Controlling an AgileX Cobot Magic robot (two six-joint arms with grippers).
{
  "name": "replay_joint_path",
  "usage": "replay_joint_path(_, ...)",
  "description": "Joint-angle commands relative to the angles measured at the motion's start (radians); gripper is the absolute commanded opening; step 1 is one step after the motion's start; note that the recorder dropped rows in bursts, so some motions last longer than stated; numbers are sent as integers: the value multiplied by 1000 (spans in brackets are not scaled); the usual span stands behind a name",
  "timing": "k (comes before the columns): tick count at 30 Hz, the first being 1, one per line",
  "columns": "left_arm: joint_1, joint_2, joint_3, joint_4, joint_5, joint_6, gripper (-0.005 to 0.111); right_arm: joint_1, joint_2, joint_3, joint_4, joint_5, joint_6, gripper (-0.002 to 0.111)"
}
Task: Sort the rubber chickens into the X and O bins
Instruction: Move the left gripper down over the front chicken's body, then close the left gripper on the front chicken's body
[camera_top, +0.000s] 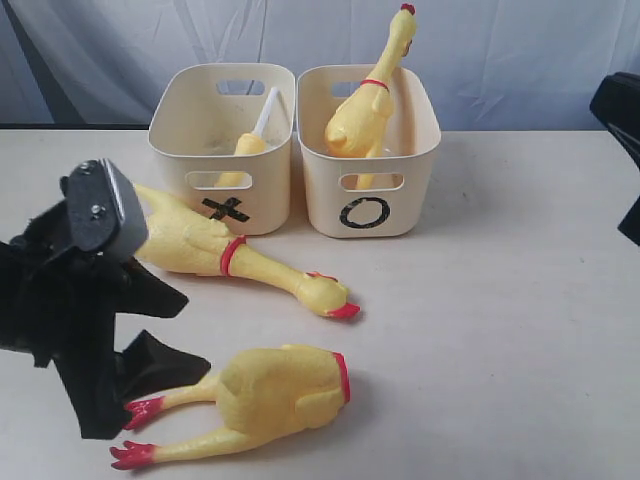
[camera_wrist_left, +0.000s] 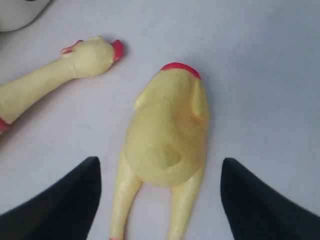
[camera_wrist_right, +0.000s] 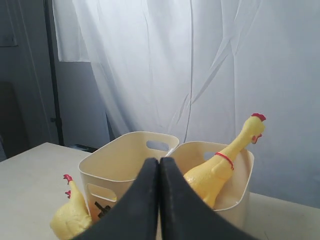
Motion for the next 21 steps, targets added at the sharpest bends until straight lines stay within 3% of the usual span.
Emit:
replay_joint_path(1, -80, 51, -8, -11, -65, 12, 72, -2, -8, 9, -4, -3, 29, -1)
replay_joint_path(12, -196, 212, -73, -18, -123, 12, 78, -2, -8, 47, -2, -7, 43, -1)
replay_joint_path(21, -206, 372, -132, -16, -156, 12, 78, -2, -8, 47, -4, -7, 43, -1)
